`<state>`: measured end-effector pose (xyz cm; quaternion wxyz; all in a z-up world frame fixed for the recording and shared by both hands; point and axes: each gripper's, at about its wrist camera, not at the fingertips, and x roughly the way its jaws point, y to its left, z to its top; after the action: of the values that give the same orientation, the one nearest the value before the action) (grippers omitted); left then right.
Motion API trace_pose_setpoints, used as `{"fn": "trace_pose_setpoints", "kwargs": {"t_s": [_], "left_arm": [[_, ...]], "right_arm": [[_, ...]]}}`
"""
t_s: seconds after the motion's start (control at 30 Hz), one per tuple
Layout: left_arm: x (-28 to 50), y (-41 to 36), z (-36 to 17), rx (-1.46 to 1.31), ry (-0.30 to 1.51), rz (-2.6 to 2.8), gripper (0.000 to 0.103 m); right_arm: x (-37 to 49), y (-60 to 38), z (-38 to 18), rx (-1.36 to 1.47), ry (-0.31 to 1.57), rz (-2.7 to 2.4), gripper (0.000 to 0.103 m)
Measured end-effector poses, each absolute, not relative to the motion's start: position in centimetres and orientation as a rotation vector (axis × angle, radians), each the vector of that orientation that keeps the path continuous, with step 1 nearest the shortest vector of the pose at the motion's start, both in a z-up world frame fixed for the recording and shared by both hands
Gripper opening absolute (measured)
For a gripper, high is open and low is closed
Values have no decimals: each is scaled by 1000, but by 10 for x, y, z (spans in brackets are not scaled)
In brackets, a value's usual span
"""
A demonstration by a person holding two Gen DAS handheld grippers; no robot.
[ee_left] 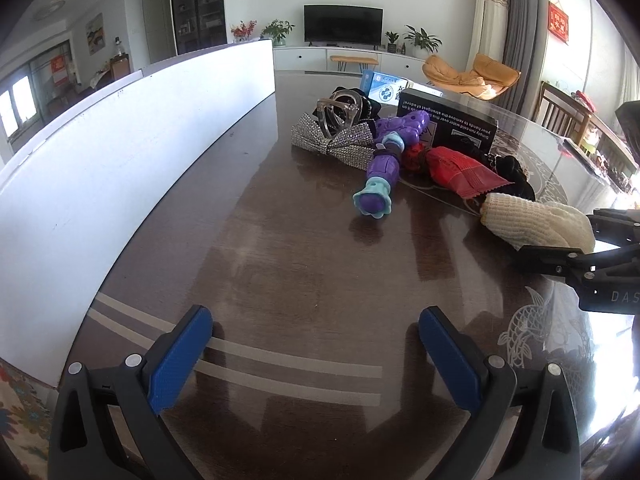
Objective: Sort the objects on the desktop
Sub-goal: 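Grasp the cream knit hat with the right tool while the left tool grasps the red snack bag, then carry hat and snack bag into the cardboard bin and open both tools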
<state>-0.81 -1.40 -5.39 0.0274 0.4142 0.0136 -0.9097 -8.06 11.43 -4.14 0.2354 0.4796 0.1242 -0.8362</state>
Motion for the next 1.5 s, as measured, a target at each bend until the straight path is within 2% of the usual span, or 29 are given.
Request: {"fn": "trace_pose_setpoints", "kwargs": {"t_s": [0.2,0.4,0.53,0.6,0.67,0.77,0.87,0.93,1.1,1.2,1.27,1.37,1.4,1.43,1.47,1.5], "left_arm": [[-33,-16,-49,1423,14,-2804,103],[-66,-21,-4,1403,264,-2940,103],[-95,2,18,1542,411,-3014,103],[-111,21,16,1620,341,-3006,94],[-124,39,5,1722,270,-2956,66],[-135,51,-18,1823,237,-2881,41],[-125,44,-27,1785,249,-2889,22],[-109,35,-28,1791,260,-2920,20],[-57,14,-28,1835,89,-2980,20],[-50,8,-27,1854,46,-2966,28],[-53,10,-25,1825,-36,-2947,42],[-63,19,-25,1813,-107,-2933,44],[-62,25,-26,1813,-149,-2933,44],[-62,31,-26,1806,-210,-2932,33],[-59,37,-27,1792,-276,-2931,16],[-57,40,-27,1794,-283,-2940,16]], "right_arm": [[-49,163,-42,1317,312,-2402,58],[-37,192,-42,1306,260,-2478,63],[-35,193,-44,1283,251,-2502,68],[-36,194,-46,1272,244,-2511,71],[-33,192,-46,1260,240,-2520,74],[-31,193,-47,1236,230,-2536,75],[-30,193,-47,1231,227,-2539,75],[-30,193,-47,1228,227,-2540,75],[-28,195,-47,1228,241,-2518,75],[-29,195,-46,1266,270,-2453,79],[-36,194,-45,1309,290,-2376,82],[-51,185,-39,1339,375,-2296,82],[-56,182,-37,1340,403,-2280,82],[-61,179,-36,1346,423,-2251,82],[-65,176,-37,1359,434,-2210,81],[-68,174,-38,1377,436,-2172,70]]}}
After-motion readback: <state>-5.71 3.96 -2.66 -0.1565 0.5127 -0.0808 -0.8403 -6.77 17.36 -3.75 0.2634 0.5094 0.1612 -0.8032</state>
